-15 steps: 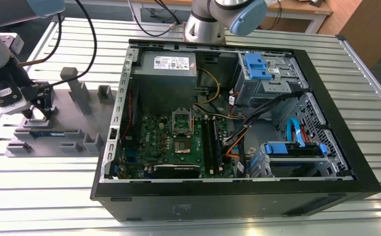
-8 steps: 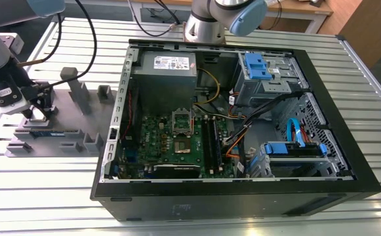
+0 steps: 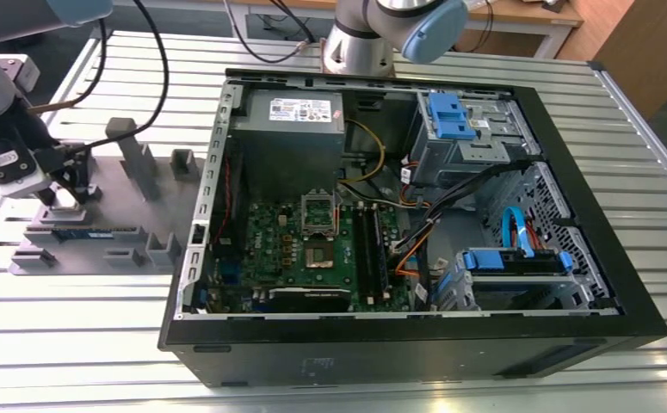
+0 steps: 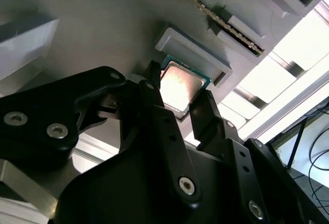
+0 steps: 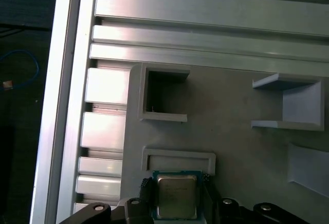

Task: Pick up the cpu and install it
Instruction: 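Pick up the cpu and move it towards the insertion slot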

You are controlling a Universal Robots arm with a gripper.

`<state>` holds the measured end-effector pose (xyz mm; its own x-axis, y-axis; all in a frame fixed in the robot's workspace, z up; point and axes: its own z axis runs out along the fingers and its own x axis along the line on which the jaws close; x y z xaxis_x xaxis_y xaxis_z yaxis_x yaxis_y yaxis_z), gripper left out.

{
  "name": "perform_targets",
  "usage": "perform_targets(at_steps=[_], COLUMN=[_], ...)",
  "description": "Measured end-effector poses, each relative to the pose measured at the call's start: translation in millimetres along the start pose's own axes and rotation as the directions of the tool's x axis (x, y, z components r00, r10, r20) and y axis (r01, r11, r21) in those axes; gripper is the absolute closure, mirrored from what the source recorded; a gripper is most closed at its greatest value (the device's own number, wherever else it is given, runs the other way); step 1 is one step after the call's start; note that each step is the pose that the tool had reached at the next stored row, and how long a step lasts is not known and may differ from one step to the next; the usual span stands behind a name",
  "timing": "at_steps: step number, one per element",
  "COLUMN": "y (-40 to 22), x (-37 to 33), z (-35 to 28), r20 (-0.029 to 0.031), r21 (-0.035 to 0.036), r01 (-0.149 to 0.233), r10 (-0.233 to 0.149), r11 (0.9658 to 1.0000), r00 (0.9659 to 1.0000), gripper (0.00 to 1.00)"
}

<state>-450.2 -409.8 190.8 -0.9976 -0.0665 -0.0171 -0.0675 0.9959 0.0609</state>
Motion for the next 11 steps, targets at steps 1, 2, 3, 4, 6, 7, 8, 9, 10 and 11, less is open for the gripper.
perform_targets(at_steps=[1, 2, 3, 4, 6, 7, 8, 9, 10, 11], y=[0.0, 0.1, 0.2, 0.3, 0.6, 0.7, 0.8, 0.9, 1.0, 1.0], x=[0.0, -0.1, -0.1, -0.1, -0.2, -0.2, -0.3, -0.3, -0.3, -0.3], z=[-1.4, -2.7, -4.2, -5.8, -9.5, -11.4, -13.2, -14.9, -16.5, -17.5], r20=[-0.0001, 0.0, 0.0, 0.0001, 0.0001, 0.0, 0.0, 0.0, -0.0001, 0.0], r21=[-0.0002, -0.0004, -0.0004, -0.0005, -0.0005, -0.0005, -0.0004, -0.0004, -0.0004, -0.0004], r01=[0.0, 0.0, 0.0, 0.0, 0.0, 0.0, 0.0, 0.0, 0.0, 0.0], r10=[0.0, 0.0, 0.0, 0.0, 0.0, 0.0, 0.0, 0.0, 0.0, 0.0], r11=[1.0, 1.0, 1.0, 1.0, 1.0, 1.0, 1.0, 1.0, 1.0, 1.0], r00=[1.0, 1.0, 1.0, 1.0, 1.0, 1.0, 1.0, 1.0, 1.0, 1.0], gripper=[0.53, 0.53, 0.53, 0.53, 0.53, 0.53, 0.53, 0.53, 0.53, 0.53])
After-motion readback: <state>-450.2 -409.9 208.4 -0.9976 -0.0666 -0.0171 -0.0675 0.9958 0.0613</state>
